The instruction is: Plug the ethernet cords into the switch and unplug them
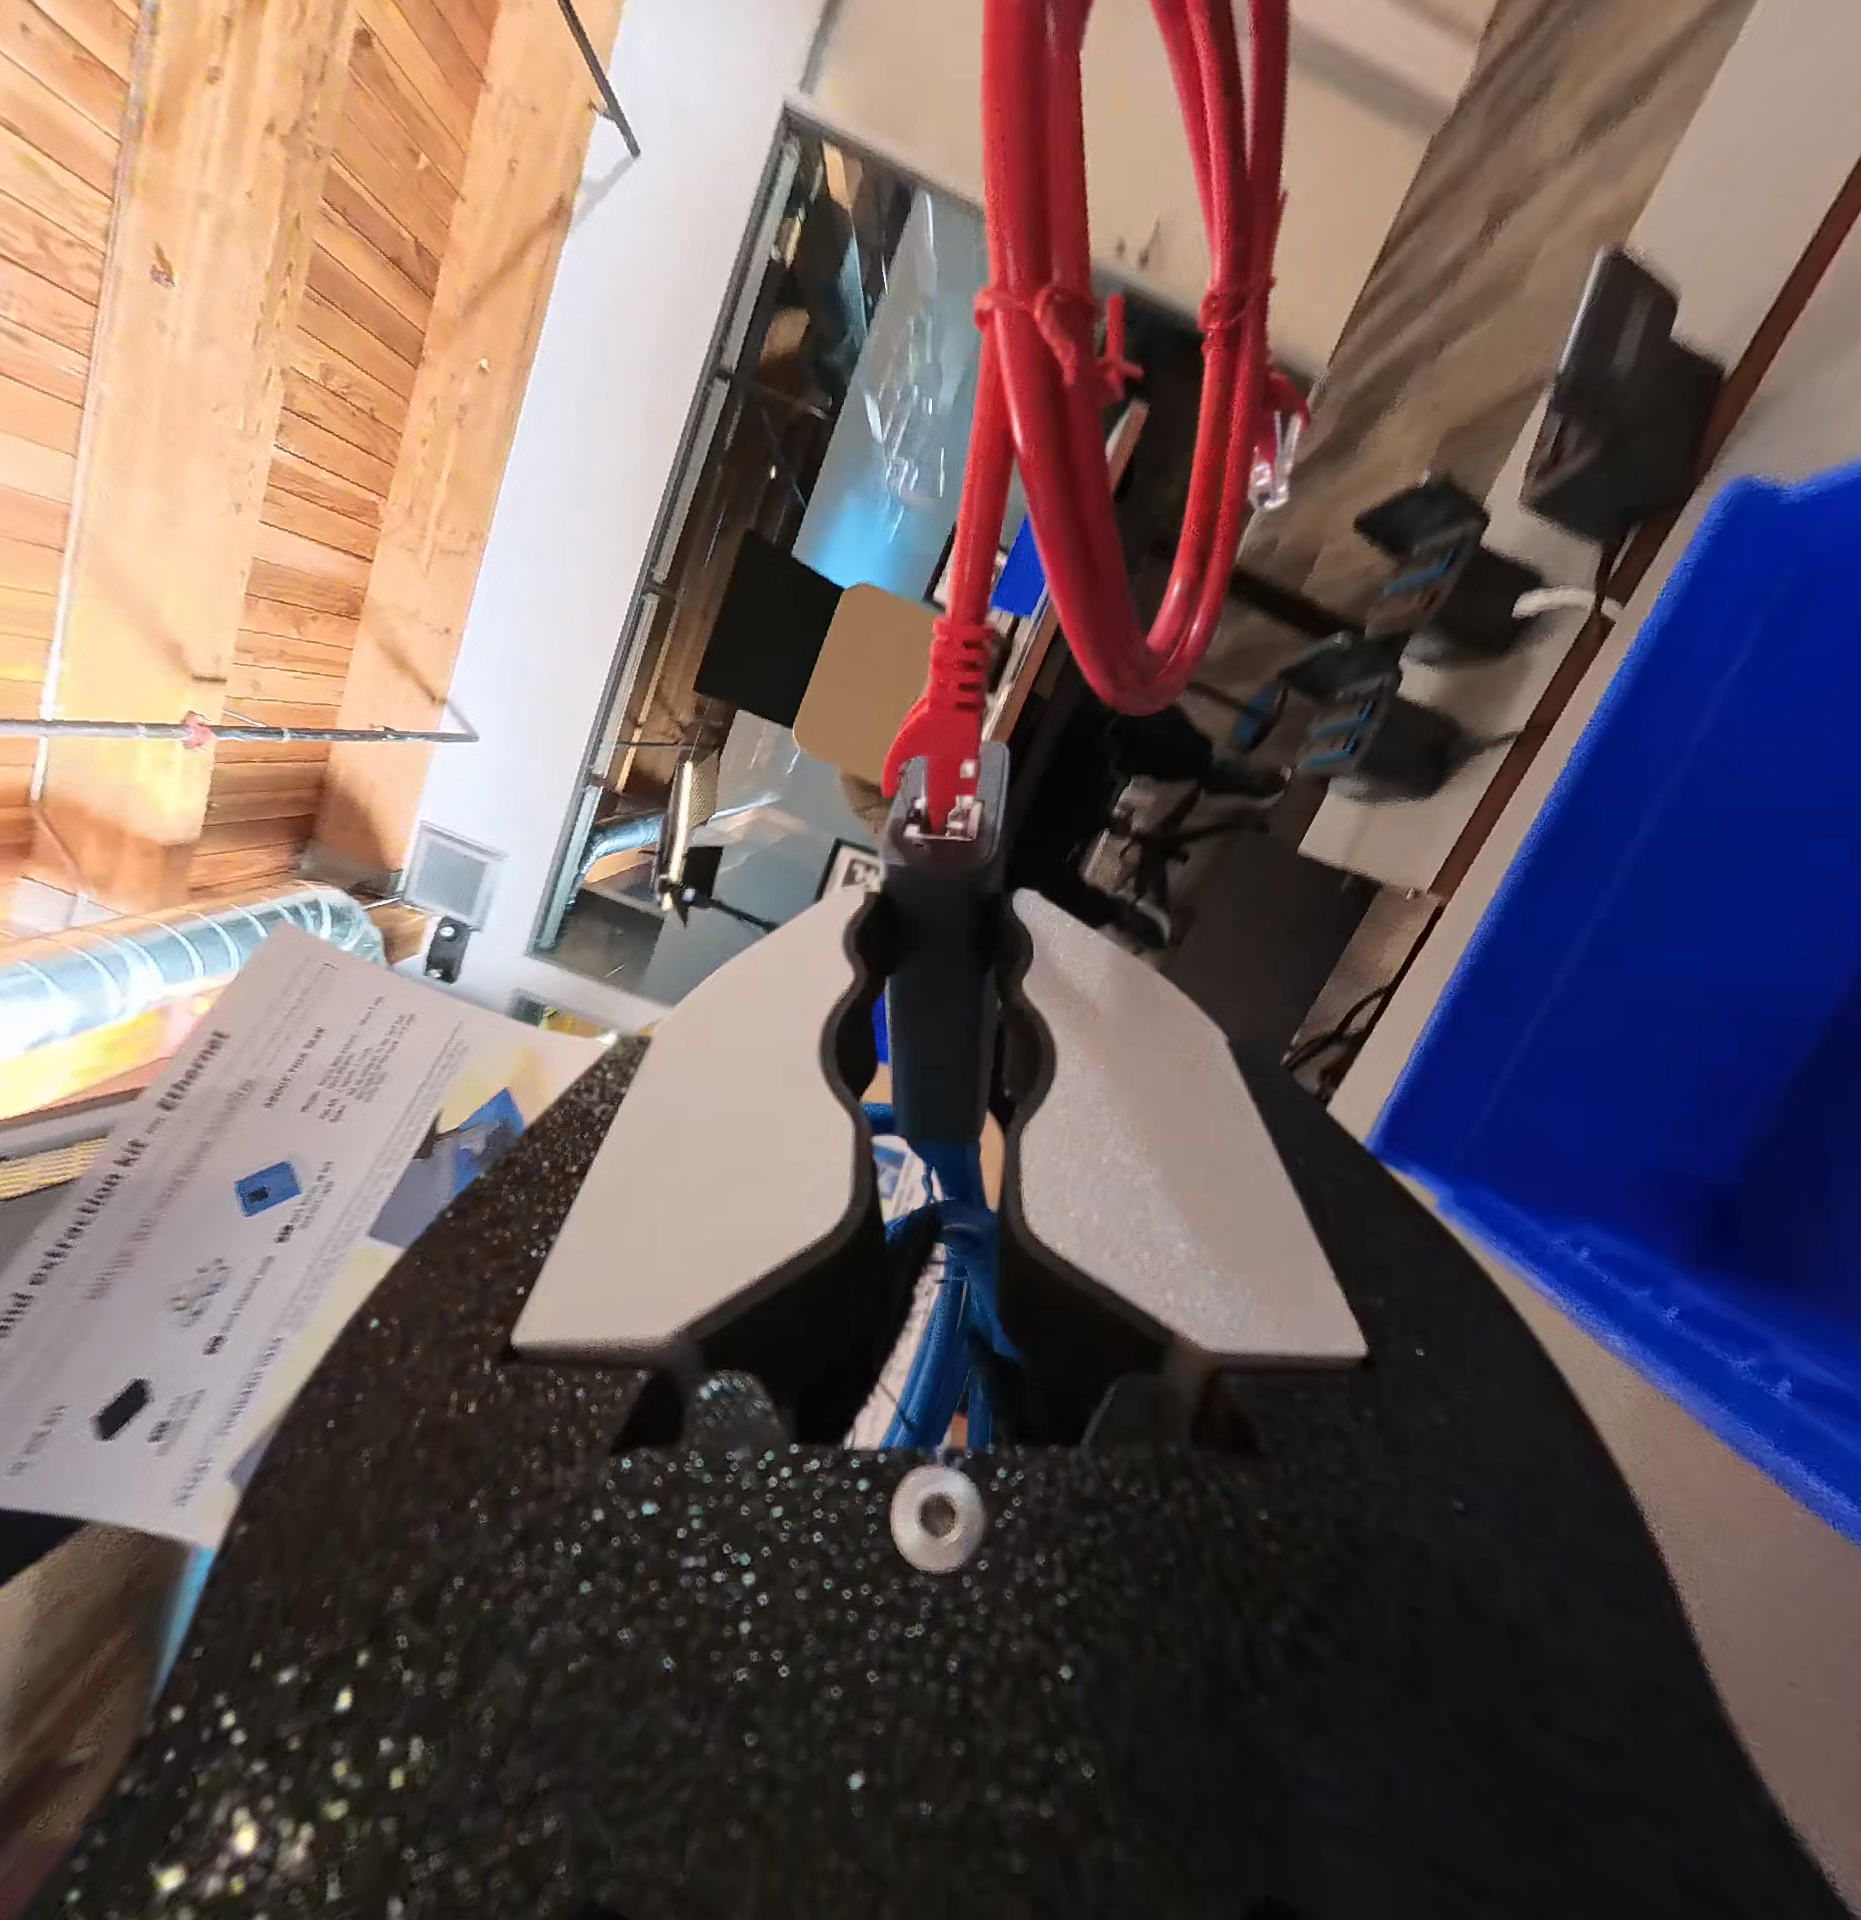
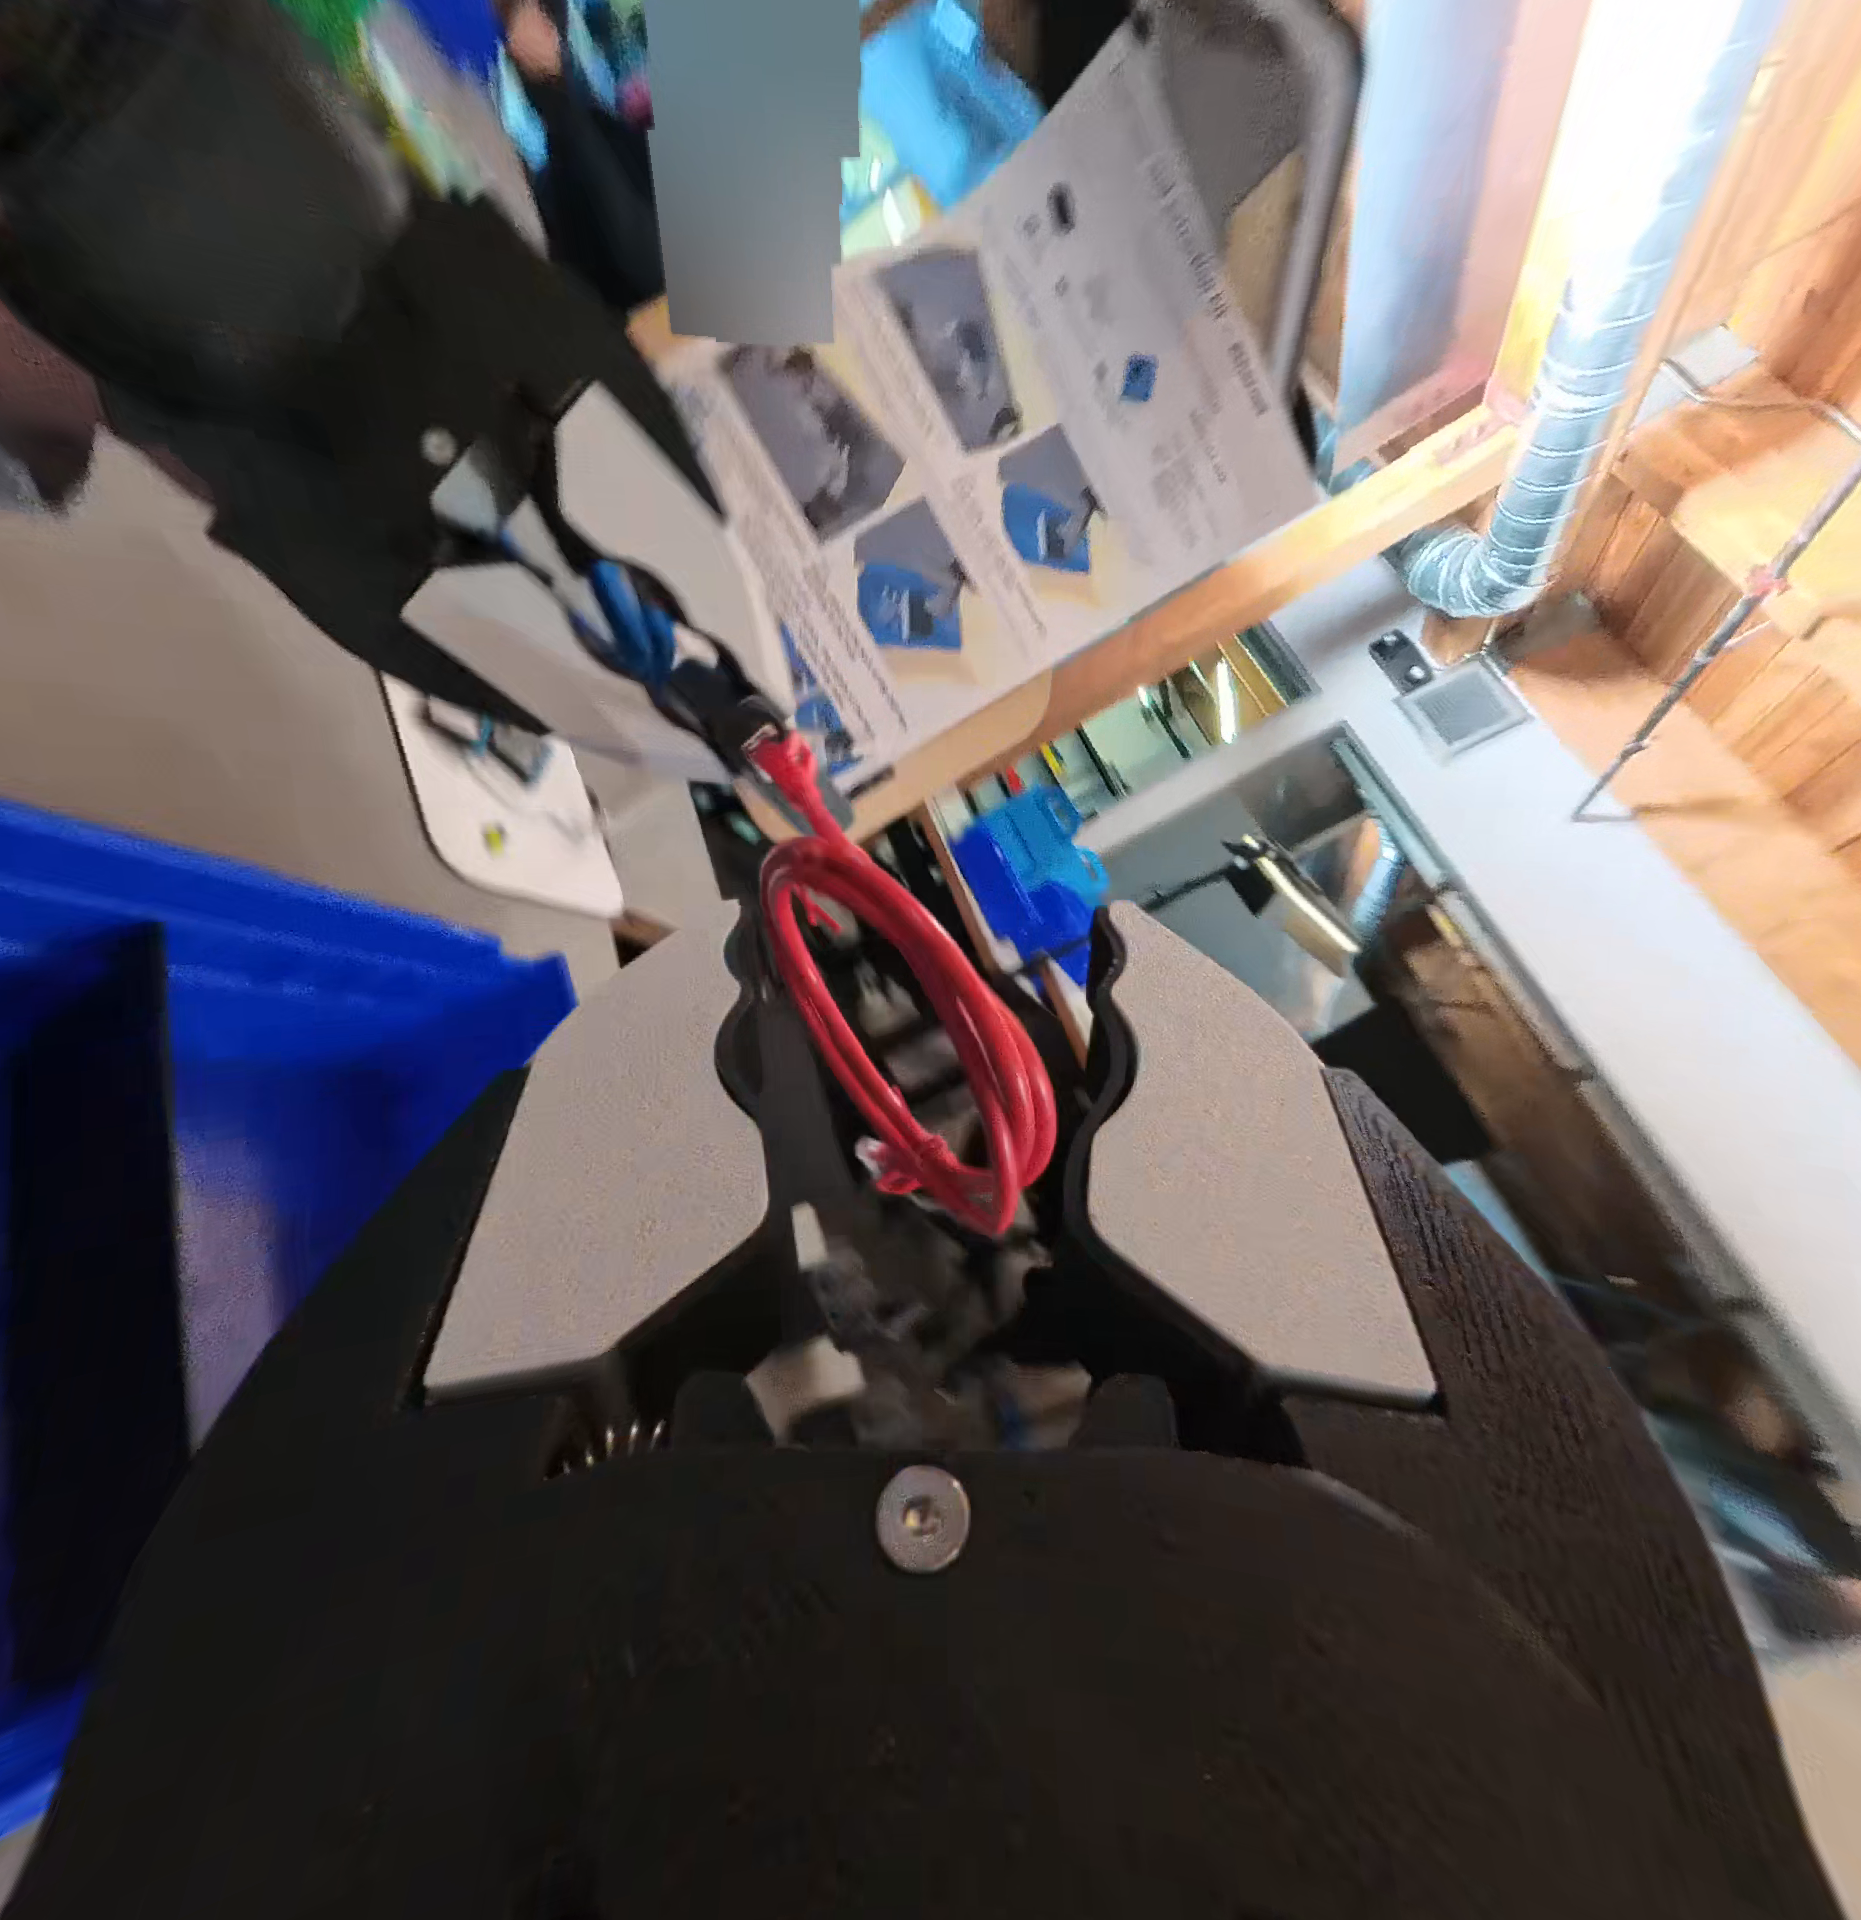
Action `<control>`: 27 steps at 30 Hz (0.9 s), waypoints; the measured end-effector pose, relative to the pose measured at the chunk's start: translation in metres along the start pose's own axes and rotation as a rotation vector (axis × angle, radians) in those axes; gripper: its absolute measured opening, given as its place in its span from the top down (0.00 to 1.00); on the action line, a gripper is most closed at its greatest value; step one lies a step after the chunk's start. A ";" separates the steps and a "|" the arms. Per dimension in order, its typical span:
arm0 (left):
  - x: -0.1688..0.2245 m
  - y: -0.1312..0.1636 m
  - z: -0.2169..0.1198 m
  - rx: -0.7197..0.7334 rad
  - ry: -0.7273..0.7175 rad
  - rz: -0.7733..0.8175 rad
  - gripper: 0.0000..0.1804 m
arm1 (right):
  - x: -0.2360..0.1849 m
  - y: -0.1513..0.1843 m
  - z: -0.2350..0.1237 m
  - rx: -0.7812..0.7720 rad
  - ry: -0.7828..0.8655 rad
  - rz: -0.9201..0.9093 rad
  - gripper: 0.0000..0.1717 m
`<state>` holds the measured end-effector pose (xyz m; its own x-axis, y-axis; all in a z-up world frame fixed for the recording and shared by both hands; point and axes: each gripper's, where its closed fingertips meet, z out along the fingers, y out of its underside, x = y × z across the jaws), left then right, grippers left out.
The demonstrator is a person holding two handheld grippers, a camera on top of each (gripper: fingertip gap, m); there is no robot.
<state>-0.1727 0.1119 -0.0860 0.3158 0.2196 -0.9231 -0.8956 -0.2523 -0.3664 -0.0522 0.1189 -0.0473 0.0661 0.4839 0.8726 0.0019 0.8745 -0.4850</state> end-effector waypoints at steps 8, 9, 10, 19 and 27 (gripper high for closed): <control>0.016 -0.001 -0.002 -0.065 0.075 0.176 0.89 | -0.050 0.022 0.059 -0.258 -0.031 -0.355 0.63; 0.018 -0.001 -0.004 -0.065 0.090 0.199 0.89 | -0.052 0.021 0.062 -0.230 -0.029 -0.361 0.63; 0.021 -0.001 -0.005 -0.062 0.108 0.215 0.89 | -0.054 0.020 0.065 -0.215 -0.027 -0.367 0.65; 0.046 -0.005 -0.020 0.057 0.296 0.232 0.89 | -0.074 0.037 0.067 -0.169 -0.192 -0.350 0.68; 0.046 -0.013 -0.033 0.110 0.344 0.199 0.89 | -0.078 0.033 0.077 -0.138 -0.123 -0.543 0.83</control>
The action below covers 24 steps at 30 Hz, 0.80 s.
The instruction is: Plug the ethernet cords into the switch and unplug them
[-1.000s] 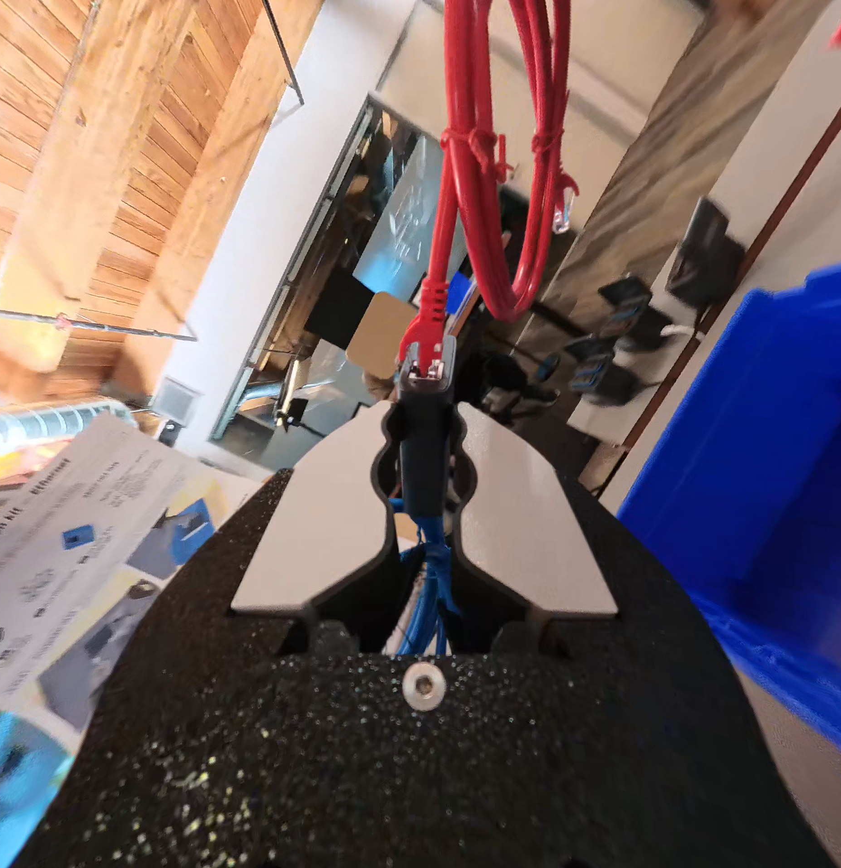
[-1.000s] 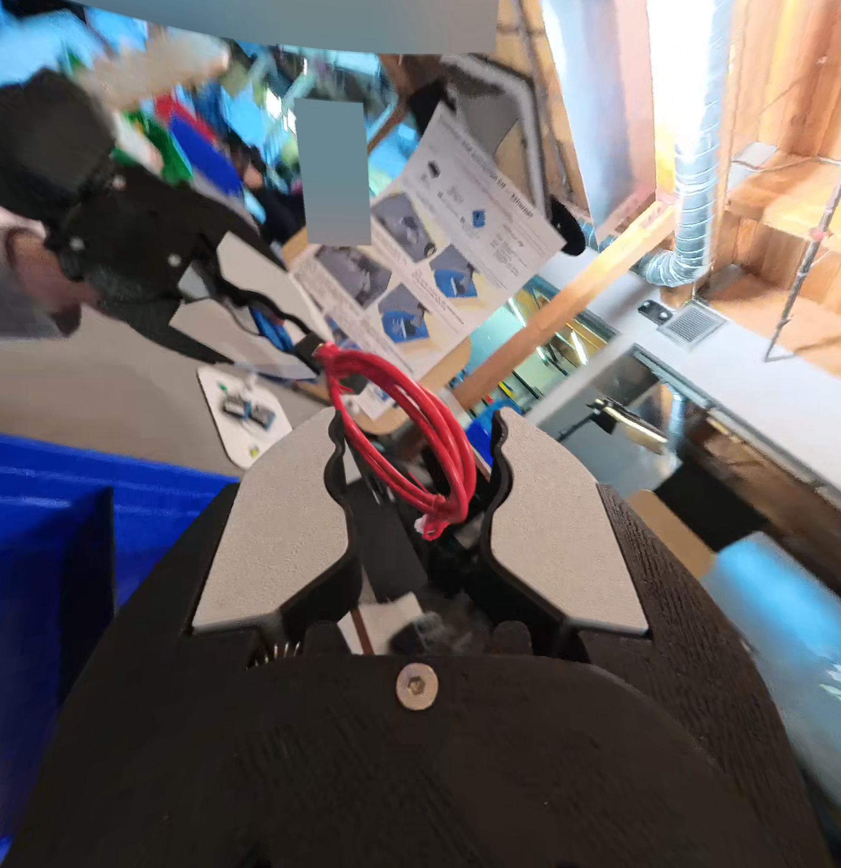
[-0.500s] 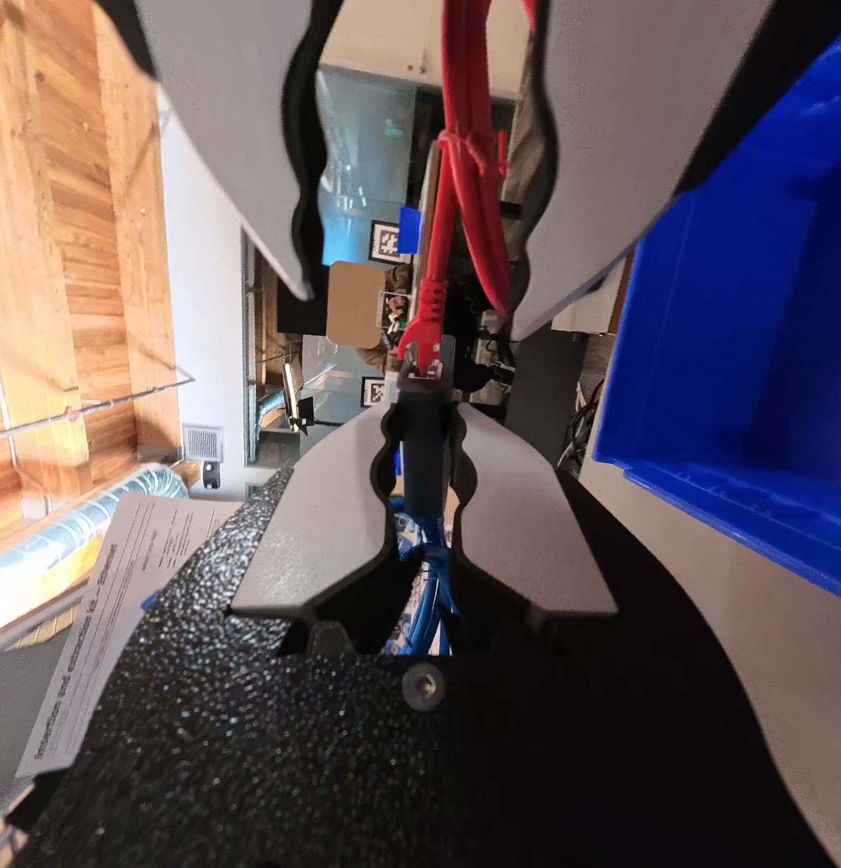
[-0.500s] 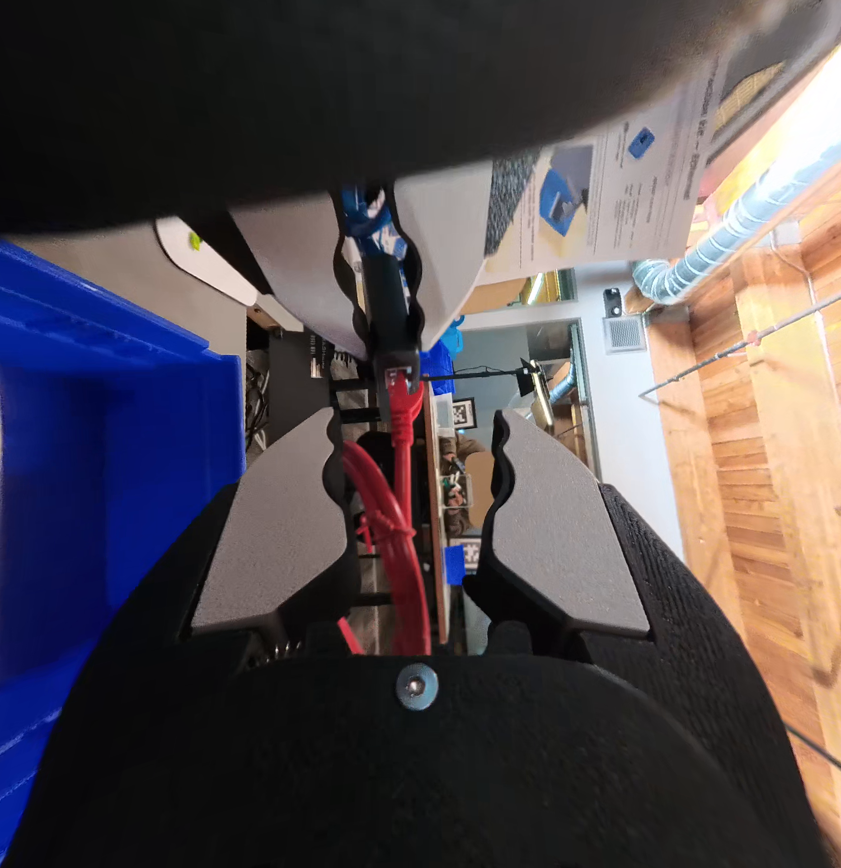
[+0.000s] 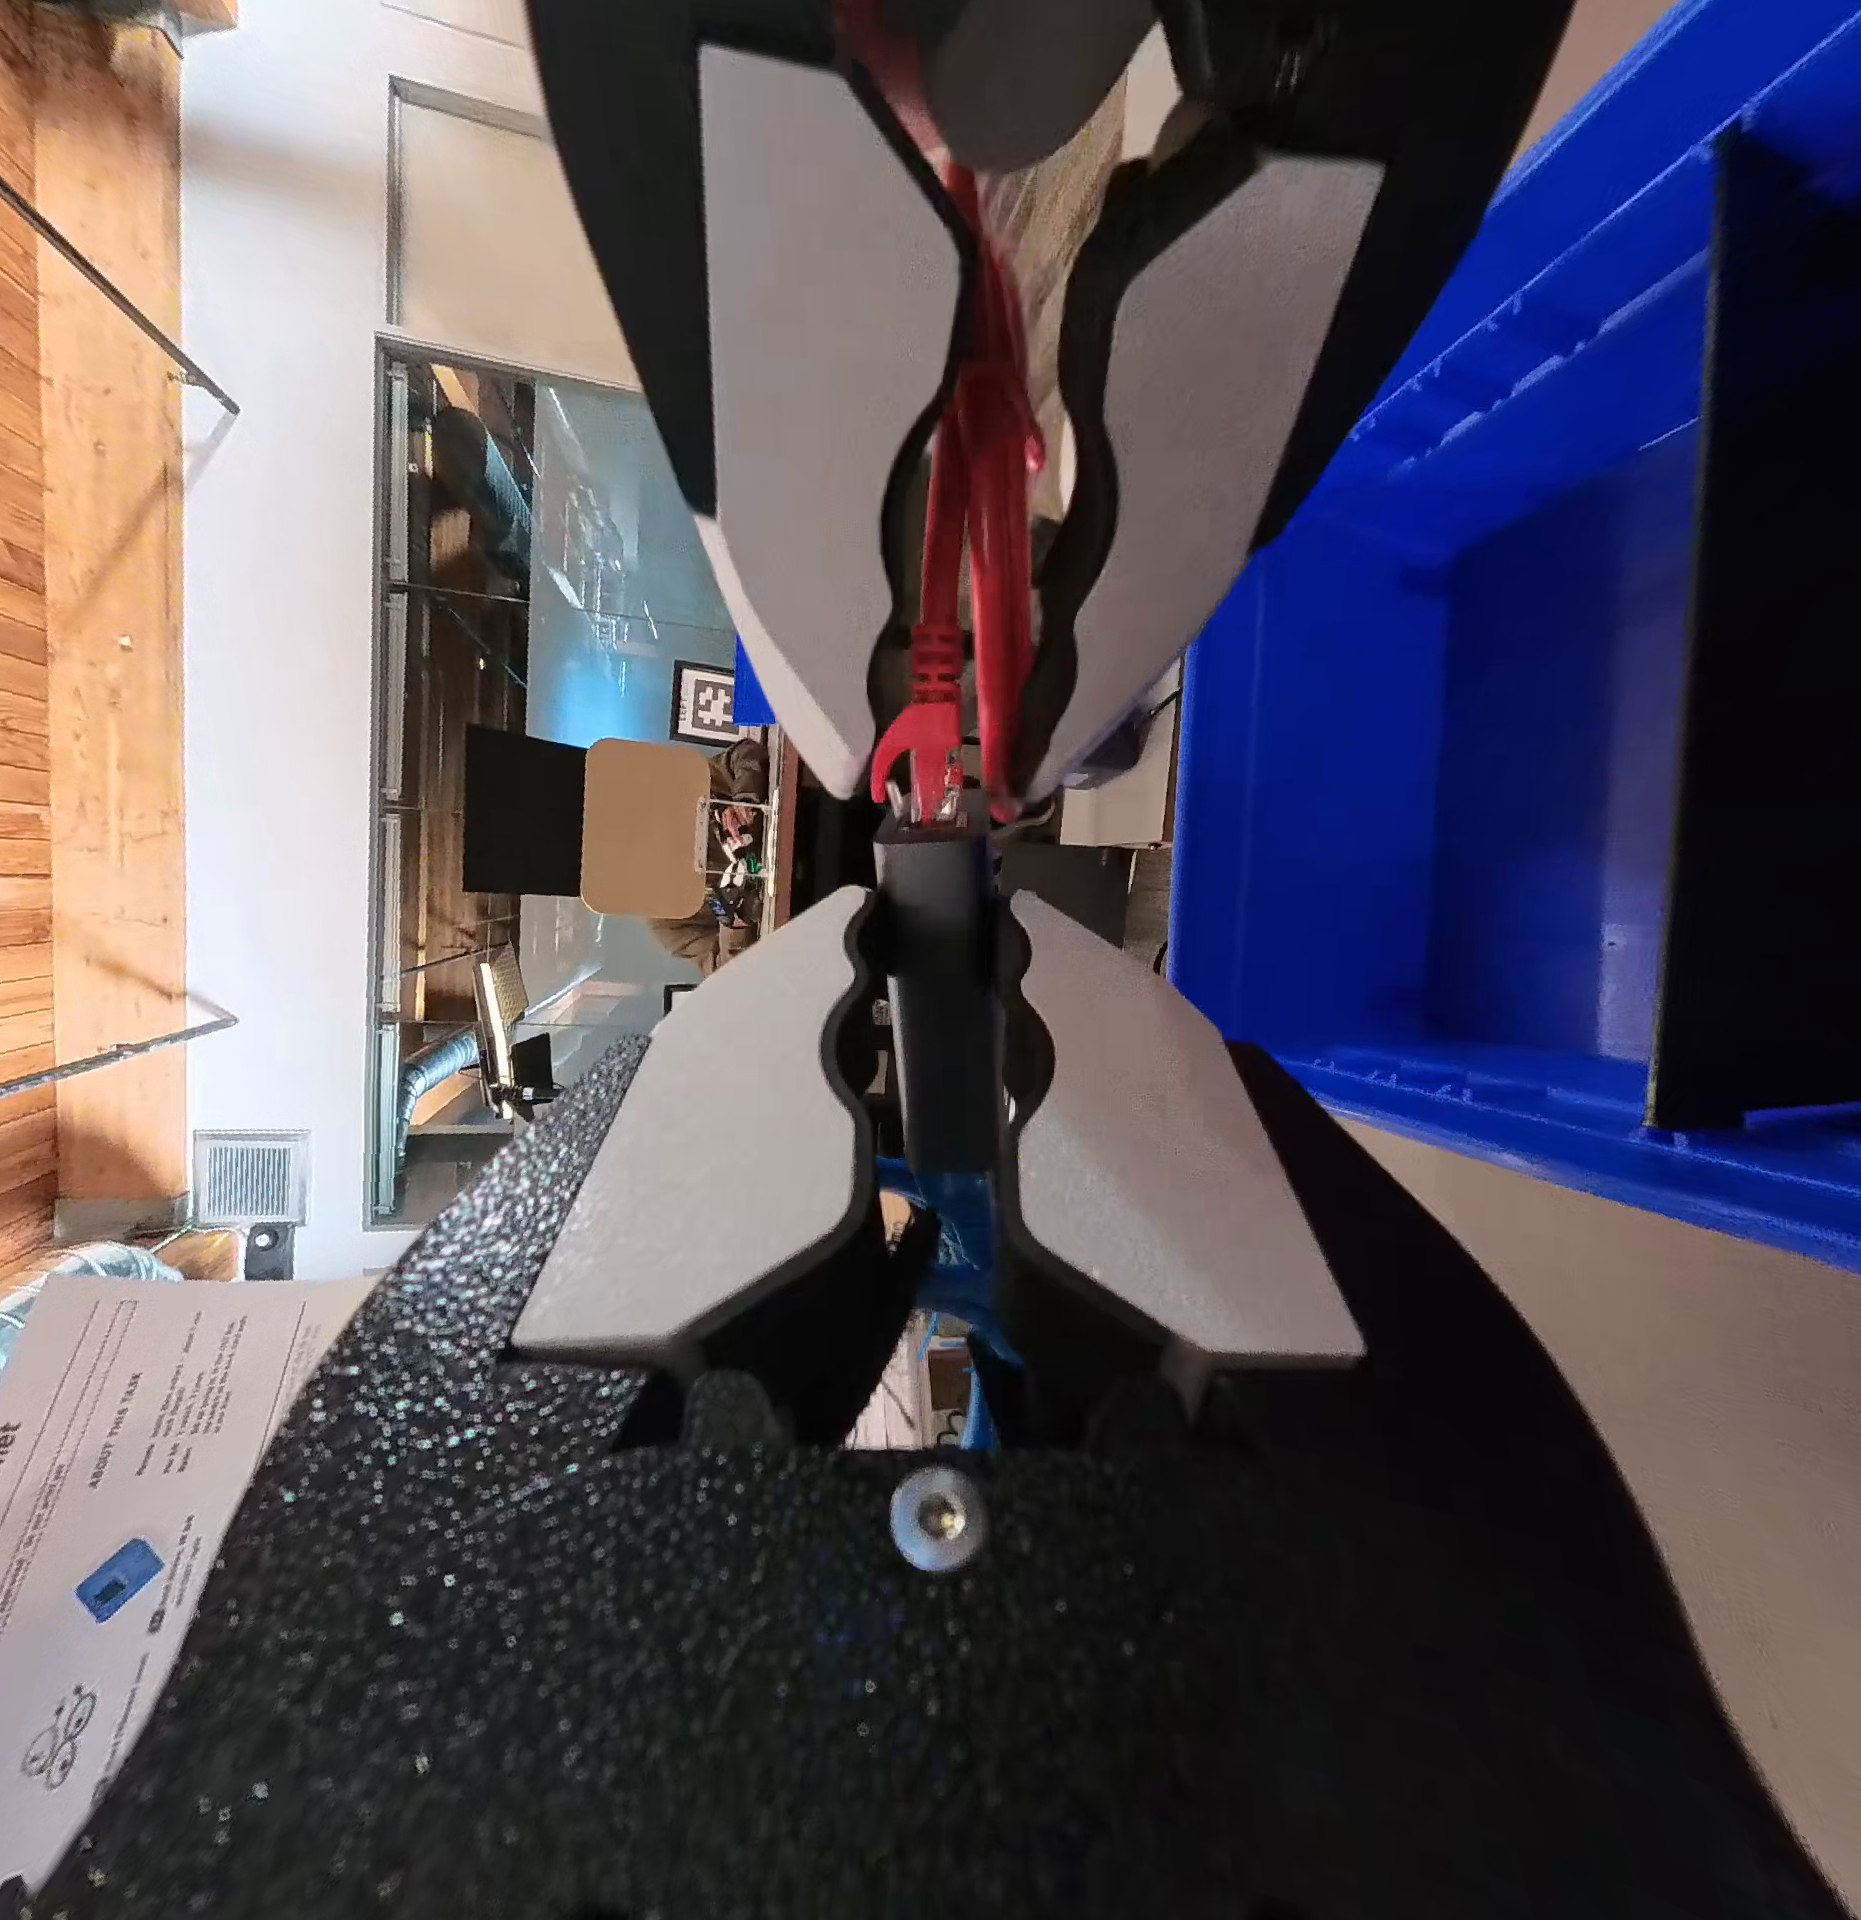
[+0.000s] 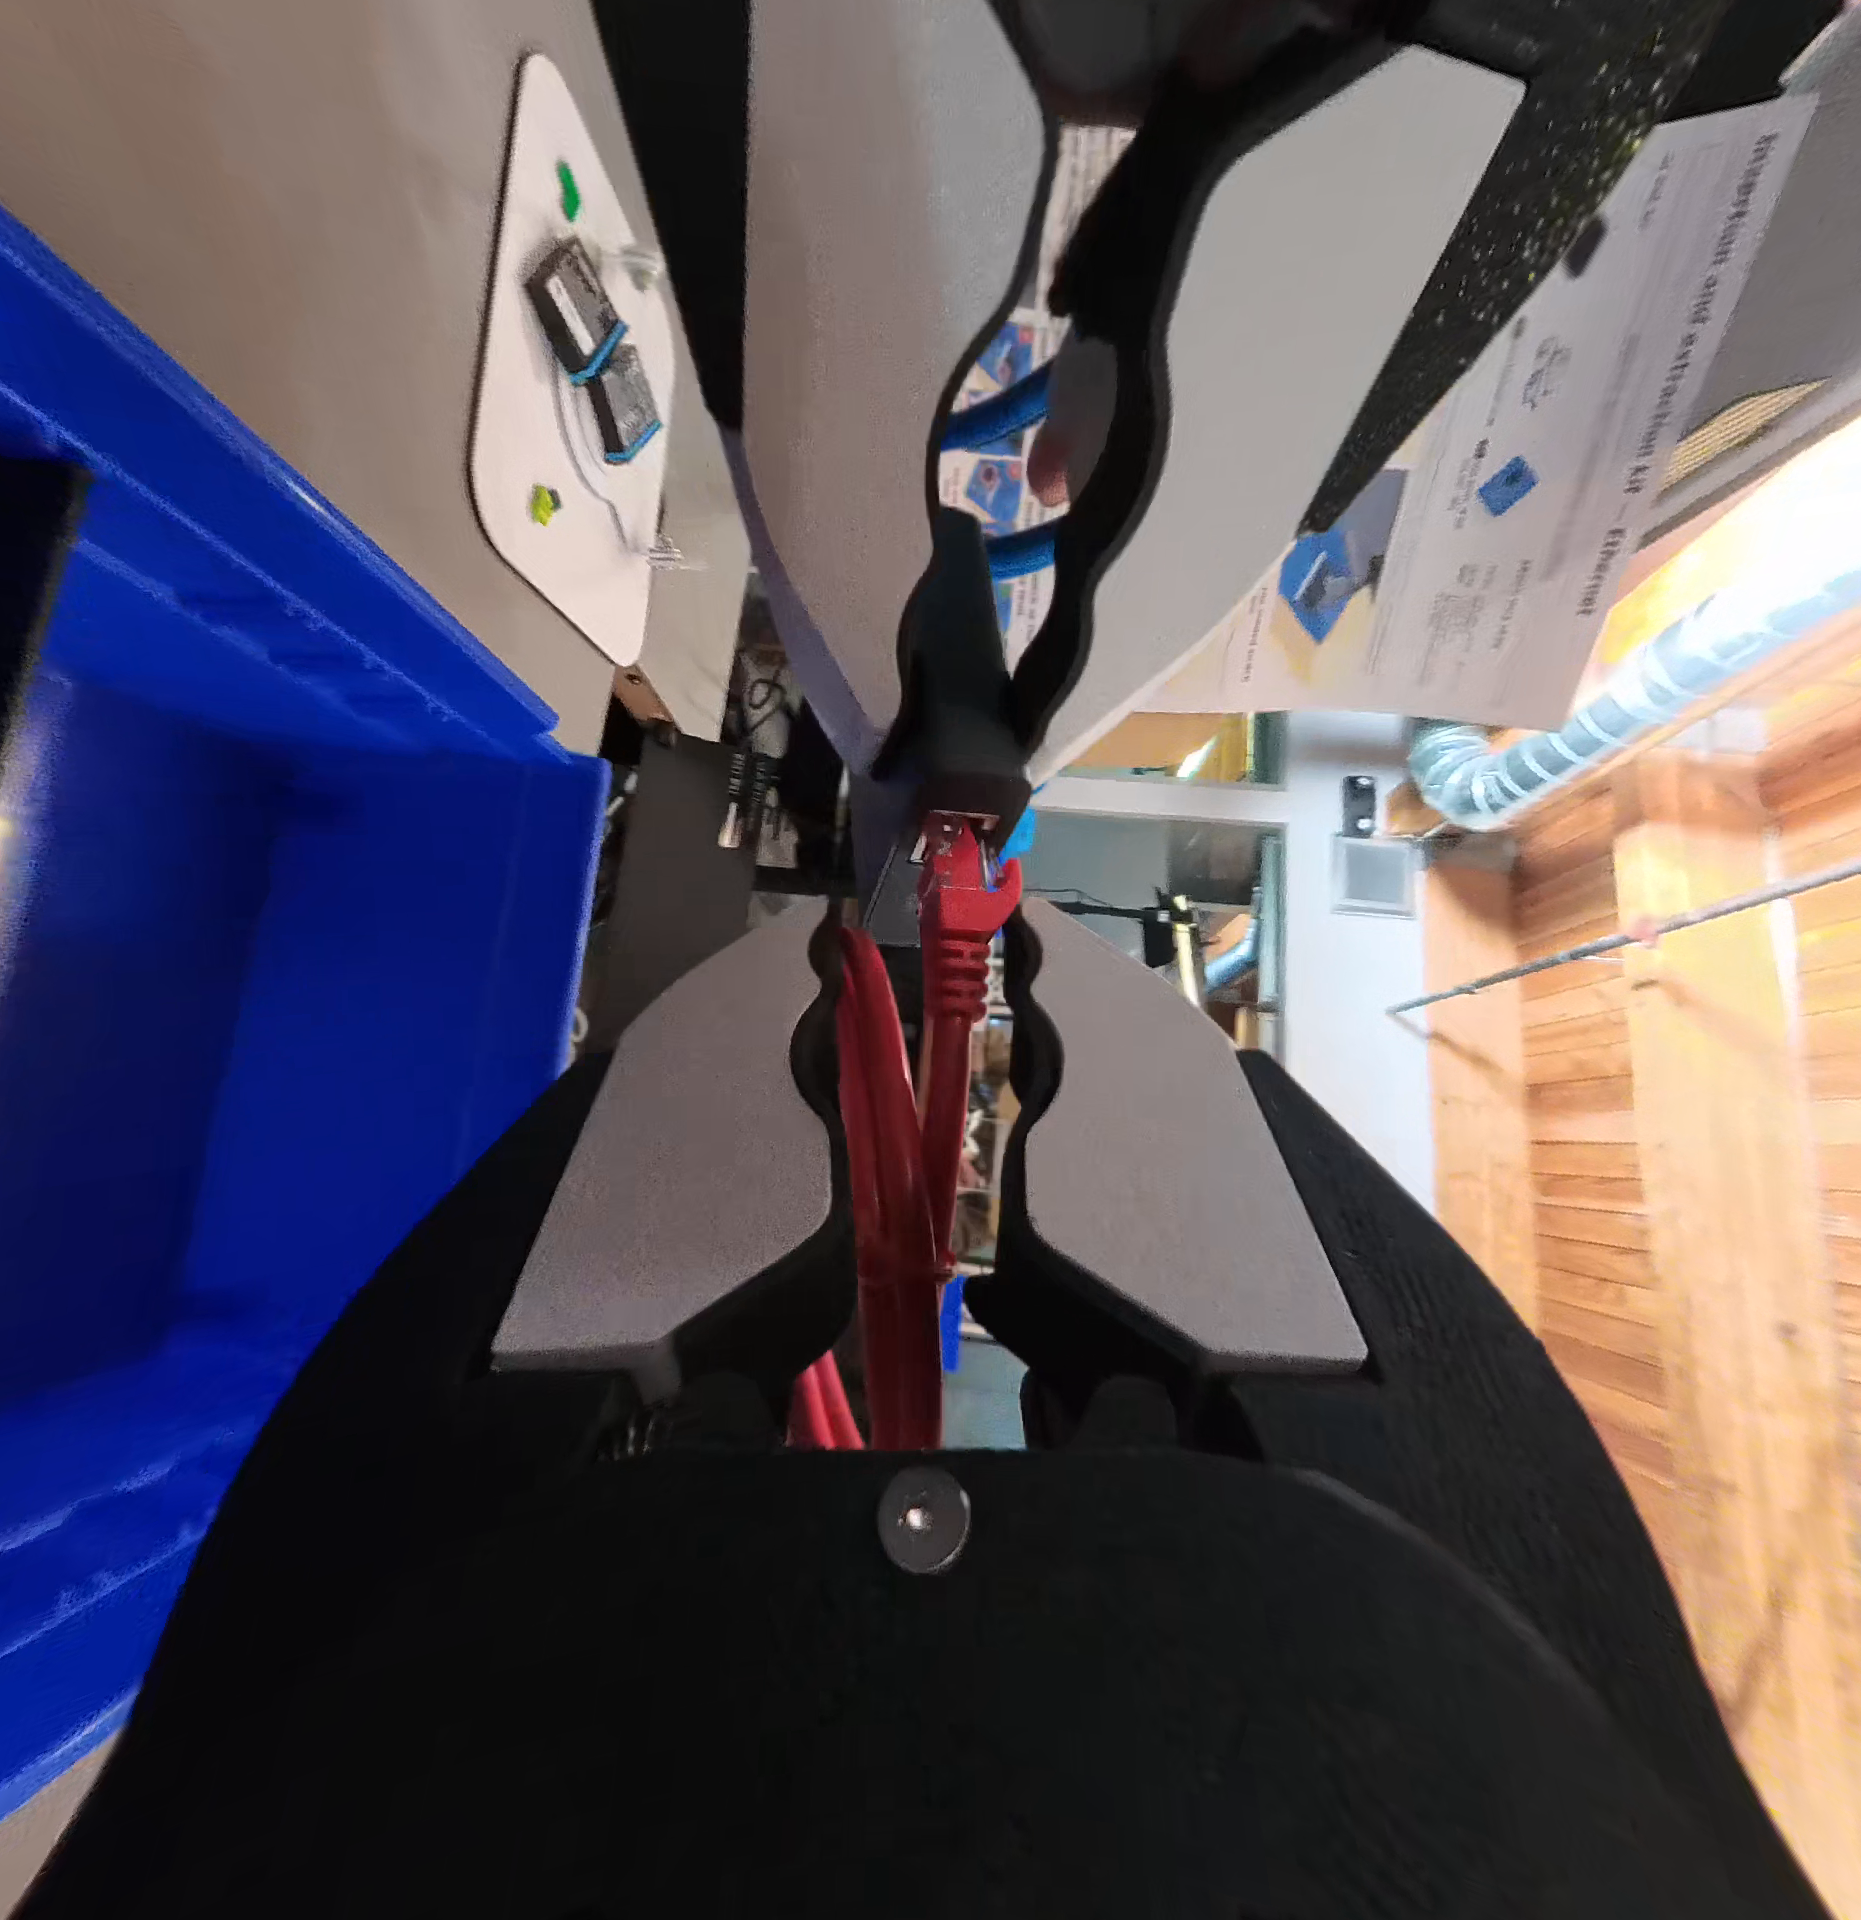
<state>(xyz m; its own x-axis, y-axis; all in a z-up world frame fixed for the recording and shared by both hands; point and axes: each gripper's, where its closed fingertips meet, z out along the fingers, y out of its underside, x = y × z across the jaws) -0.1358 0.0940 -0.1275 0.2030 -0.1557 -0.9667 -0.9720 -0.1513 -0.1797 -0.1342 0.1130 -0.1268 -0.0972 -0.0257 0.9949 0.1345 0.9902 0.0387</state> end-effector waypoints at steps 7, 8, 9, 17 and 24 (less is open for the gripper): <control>-0.007 -0.006 -0.010 0.078 -0.017 -0.049 0.90 | 0.013 -0.008 -0.003 0.048 0.058 0.077 0.87; -0.009 -0.007 -0.010 0.085 -0.034 -0.050 0.90 | 0.015 -0.007 -0.003 0.046 0.052 0.118 0.88; -0.012 -0.008 -0.010 0.092 -0.053 -0.053 0.90 | 0.018 -0.006 -0.004 0.045 0.058 0.137 0.88; -0.026 -0.011 0.001 0.025 -0.209 -0.019 0.81 | 0.025 0.004 -0.012 0.067 0.061 0.230 0.92; -0.029 -0.006 0.008 -0.052 -0.281 0.109 0.86 | 0.022 0.007 -0.016 0.124 0.010 0.318 0.92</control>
